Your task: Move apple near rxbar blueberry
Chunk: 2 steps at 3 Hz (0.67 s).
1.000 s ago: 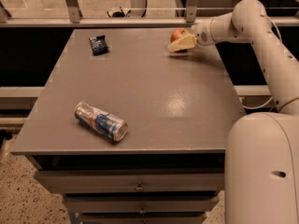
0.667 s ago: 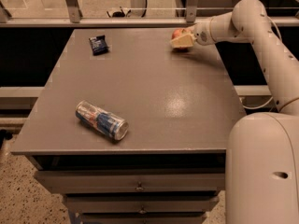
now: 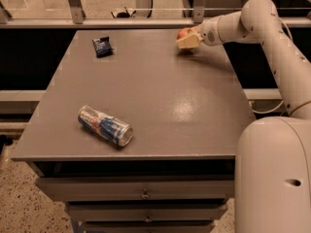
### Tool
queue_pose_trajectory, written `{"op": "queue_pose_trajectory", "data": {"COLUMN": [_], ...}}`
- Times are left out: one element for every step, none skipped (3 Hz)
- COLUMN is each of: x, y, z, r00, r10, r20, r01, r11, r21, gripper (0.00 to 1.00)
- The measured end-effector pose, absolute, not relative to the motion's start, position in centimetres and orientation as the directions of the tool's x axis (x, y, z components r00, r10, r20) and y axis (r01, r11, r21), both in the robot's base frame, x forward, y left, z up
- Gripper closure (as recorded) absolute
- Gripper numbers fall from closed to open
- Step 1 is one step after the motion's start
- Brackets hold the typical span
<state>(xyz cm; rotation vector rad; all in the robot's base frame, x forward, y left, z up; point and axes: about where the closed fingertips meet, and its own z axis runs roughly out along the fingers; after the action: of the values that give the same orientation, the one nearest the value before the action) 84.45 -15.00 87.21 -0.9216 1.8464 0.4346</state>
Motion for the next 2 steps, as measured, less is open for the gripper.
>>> {"op": "queue_pose_trajectory", "data": {"x": [84.51,84.63], "y": [-14.76,-14.25], "z": [87.02,86.88], "r00": [-0.225,-0.222], "r10": [-0.402,-0.402], "r20": [-0.888,-0.889], "r01": [-0.758,-0.764], "r11": [0.645,0.638], "r21": [-0.100,-0.098], "gripper": [1.00,1.00]}}
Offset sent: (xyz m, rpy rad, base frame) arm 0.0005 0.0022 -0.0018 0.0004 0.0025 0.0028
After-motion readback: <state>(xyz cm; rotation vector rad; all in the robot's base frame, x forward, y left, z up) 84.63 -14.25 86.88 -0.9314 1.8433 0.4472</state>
